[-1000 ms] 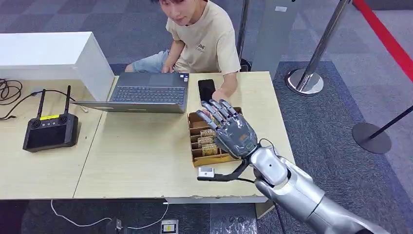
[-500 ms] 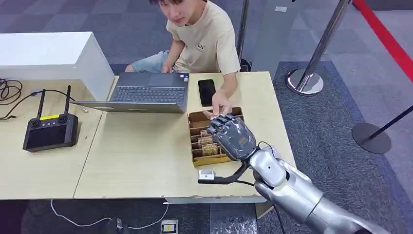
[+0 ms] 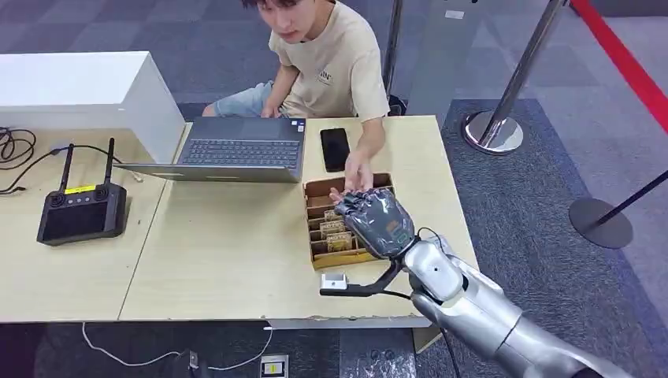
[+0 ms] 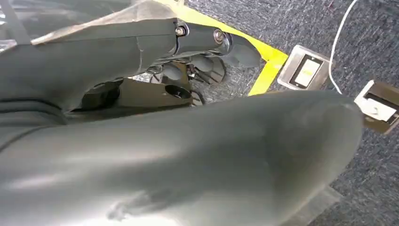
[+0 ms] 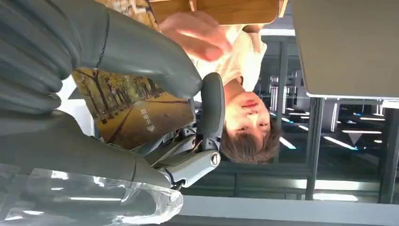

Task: Pass the card to the sensor for recognition and then transmit it.

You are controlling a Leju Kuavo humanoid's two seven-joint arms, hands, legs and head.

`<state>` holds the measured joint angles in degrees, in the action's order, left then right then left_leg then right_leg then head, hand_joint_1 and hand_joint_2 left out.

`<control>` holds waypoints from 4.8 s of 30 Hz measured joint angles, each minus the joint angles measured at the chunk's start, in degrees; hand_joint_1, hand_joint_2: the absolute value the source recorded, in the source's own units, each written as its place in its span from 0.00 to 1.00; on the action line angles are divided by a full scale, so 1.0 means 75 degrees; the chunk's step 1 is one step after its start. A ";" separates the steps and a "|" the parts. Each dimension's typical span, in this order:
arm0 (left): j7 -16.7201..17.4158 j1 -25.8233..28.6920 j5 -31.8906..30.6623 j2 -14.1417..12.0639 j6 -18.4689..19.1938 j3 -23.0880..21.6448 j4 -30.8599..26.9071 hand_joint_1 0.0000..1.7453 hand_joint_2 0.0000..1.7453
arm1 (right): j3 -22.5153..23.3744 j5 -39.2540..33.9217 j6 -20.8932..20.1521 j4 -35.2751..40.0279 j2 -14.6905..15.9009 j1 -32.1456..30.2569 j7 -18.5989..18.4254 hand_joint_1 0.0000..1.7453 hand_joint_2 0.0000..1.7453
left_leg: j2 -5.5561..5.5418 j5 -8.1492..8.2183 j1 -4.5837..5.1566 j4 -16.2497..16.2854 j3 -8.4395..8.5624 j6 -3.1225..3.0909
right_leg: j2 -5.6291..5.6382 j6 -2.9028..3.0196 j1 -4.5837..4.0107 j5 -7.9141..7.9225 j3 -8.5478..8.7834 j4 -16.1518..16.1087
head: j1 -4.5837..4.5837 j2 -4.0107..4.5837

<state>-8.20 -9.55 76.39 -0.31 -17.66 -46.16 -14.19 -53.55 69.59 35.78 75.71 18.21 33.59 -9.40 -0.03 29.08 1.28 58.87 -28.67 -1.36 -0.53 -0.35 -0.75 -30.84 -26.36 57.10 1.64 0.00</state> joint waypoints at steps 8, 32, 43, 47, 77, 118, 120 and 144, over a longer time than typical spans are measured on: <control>0.0032 0.0000 -0.0047 -0.0023 0.0000 -0.0041 0.0000 0.00 0.00 | -0.0035 -0.0125 0.0049 0.0003 0.0000 -0.0008 0.0047 1.00 1.00 | 0.0000 0.0000 0.0000 0.0000 0.0001 0.0000 | 0.0000 0.0000 0.0000 0.0000 0.0000 0.0001 | 0.0000 0.0000; -0.0291 0.0269 0.0189 -0.0055 0.0041 -0.0041 0.0003 0.00 0.00 | 0.3099 -0.3095 0.0557 0.0469 0.0198 -0.1960 0.1003 1.00 1.00 | -0.0002 0.0001 0.0001 0.0003 0.0002 -0.0001 | 0.0000 -0.0001 0.0002 0.0001 -0.0001 -0.0004 | 0.0003 0.0000; -0.0358 0.0291 0.0274 -0.0050 0.0067 -0.0041 0.0003 0.00 0.00 | 0.4473 -0.4053 0.0554 -0.0145 0.0166 -0.2416 0.1710 1.00 1.00 | -0.0001 0.0001 0.0001 0.0002 0.0001 -0.0001 | 0.0000 0.0000 0.0001 0.0000 -0.0001 -0.0003 | 0.0000 0.0000; -0.0373 0.0290 0.0300 -0.0035 0.0064 -0.0041 0.0000 0.00 0.00 | 0.4783 -0.4471 0.0554 -0.0709 0.0006 -0.2439 0.2107 1.00 1.00 | -0.0002 0.0001 0.0000 0.0002 0.0000 -0.0001 | 0.0000 0.0000 0.0000 0.0000 -0.0002 -0.0003 | 0.0000 0.0000; -0.0426 0.0269 0.0414 0.0087 0.0082 -0.0035 0.0000 0.00 0.00 | 0.5141 -0.6333 0.0551 -0.3511 -0.0933 -0.2179 0.3281 1.00 1.00 | 0.0001 0.0000 0.0000 0.0002 0.0000 -0.0001 | 0.0000 0.0000 0.0000 0.0000 -0.0001 -0.0002 | 0.0003 0.0000; -0.0449 0.0260 0.0370 0.0093 0.0067 -0.0035 0.0003 0.00 0.00 | 0.5500 -0.6787 0.0565 -0.0971 -0.1160 -0.2158 0.3352 1.00 1.00 | 0.0000 -0.0001 0.0000 0.0002 0.0005 0.0000 | 0.0000 -0.0001 0.0000 0.0003 0.0004 0.0000 | 0.0003 0.0000; -0.0414 0.0254 0.0306 0.0093 0.0067 -0.0035 0.0003 0.00 0.00 | 0.5414 -0.6788 0.0562 -0.0442 -0.1090 -0.2100 0.3183 1.00 1.00 | 0.0002 -0.0002 0.0000 0.0002 0.0004 0.0001 | 0.0001 0.0000 0.0000 0.0004 0.0004 0.0002 | 0.0003 0.0000; 0.0070 -0.0004 -0.0259 0.0076 0.0087 -0.0137 0.0000 0.00 0.00 | 0.2106 -0.2960 -0.2157 0.0069 -0.0335 0.2287 0.0626 1.00 1.00 | -0.0001 -0.0007 0.0001 0.0002 -0.0009 0.0006 | -0.0001 0.0004 0.0000 0.0007 -0.0010 0.0013 | 0.0000 0.0000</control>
<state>-7.67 -9.58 74.44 0.26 -17.00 -47.19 -14.19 -37.75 47.39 19.60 76.23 15.69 50.75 -4.70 -0.04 29.03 1.29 58.88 -28.73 -1.32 -0.53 -0.32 -0.75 -30.79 -26.44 57.20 1.64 0.00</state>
